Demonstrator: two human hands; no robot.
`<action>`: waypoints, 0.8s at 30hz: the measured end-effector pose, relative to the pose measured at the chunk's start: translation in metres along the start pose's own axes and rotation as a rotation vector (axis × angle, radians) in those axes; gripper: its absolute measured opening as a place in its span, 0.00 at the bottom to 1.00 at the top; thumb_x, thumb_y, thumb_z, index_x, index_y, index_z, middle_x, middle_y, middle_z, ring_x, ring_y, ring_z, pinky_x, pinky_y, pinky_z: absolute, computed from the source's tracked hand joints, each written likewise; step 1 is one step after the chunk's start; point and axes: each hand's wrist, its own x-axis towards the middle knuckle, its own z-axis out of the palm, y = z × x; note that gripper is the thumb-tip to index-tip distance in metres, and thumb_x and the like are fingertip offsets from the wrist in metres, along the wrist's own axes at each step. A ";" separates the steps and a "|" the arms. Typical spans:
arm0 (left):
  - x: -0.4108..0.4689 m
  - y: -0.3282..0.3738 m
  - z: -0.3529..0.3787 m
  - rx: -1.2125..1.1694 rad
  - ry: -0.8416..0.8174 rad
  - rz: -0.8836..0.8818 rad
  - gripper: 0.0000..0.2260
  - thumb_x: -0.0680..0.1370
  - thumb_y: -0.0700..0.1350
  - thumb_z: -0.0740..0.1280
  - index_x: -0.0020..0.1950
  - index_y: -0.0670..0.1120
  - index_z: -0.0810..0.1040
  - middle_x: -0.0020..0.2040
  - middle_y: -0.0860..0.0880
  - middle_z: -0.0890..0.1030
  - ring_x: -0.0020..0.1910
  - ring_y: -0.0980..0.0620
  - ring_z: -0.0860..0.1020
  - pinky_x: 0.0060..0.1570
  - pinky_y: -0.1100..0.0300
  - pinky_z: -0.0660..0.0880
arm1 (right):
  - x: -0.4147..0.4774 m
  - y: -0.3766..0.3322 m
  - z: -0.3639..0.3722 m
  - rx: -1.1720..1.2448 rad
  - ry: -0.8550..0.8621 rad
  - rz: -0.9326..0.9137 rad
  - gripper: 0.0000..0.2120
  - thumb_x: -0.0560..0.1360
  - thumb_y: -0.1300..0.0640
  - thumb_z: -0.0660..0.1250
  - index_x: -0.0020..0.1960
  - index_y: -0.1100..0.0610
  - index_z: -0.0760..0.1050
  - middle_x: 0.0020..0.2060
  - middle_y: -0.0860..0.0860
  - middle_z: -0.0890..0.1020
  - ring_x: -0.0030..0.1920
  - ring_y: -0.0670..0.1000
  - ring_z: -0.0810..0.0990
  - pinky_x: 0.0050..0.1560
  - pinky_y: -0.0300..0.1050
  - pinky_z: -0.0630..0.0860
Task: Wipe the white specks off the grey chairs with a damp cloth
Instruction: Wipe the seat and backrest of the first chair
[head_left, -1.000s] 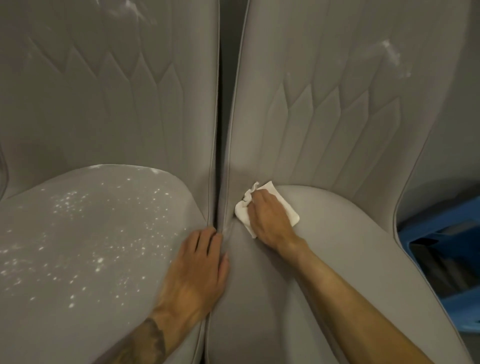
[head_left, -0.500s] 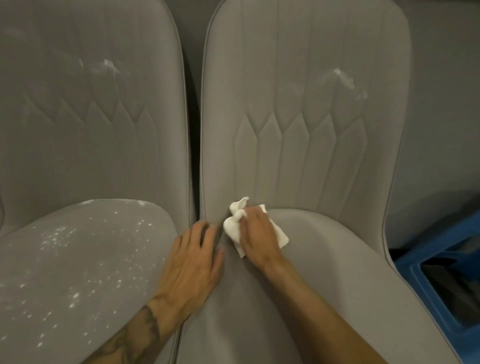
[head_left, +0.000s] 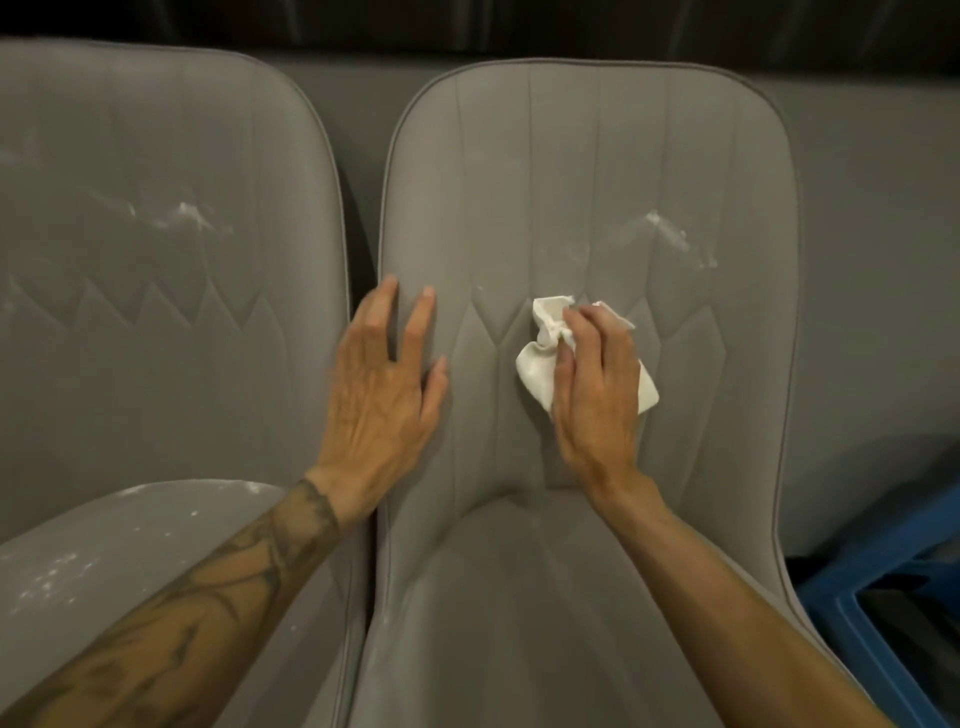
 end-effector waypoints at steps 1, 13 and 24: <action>0.012 0.002 0.001 -0.003 0.017 -0.004 0.29 0.84 0.47 0.65 0.83 0.43 0.61 0.81 0.35 0.58 0.79 0.36 0.62 0.77 0.42 0.65 | 0.005 0.007 0.001 -0.036 0.014 -0.033 0.17 0.86 0.55 0.53 0.72 0.58 0.68 0.69 0.54 0.70 0.73 0.55 0.67 0.72 0.46 0.64; 0.053 0.000 0.023 -0.013 0.213 0.018 0.28 0.84 0.47 0.63 0.83 0.43 0.62 0.81 0.34 0.60 0.78 0.33 0.63 0.77 0.40 0.64 | 0.076 0.090 -0.016 -0.339 0.092 -0.079 0.24 0.83 0.61 0.59 0.77 0.66 0.60 0.75 0.63 0.64 0.76 0.59 0.61 0.77 0.54 0.60; 0.051 -0.003 0.028 -0.006 0.224 0.040 0.28 0.84 0.48 0.61 0.83 0.44 0.60 0.81 0.35 0.58 0.78 0.33 0.62 0.77 0.41 0.63 | 0.074 0.097 -0.018 -0.338 -0.022 -0.285 0.24 0.85 0.58 0.55 0.78 0.65 0.59 0.77 0.62 0.61 0.78 0.59 0.60 0.77 0.54 0.61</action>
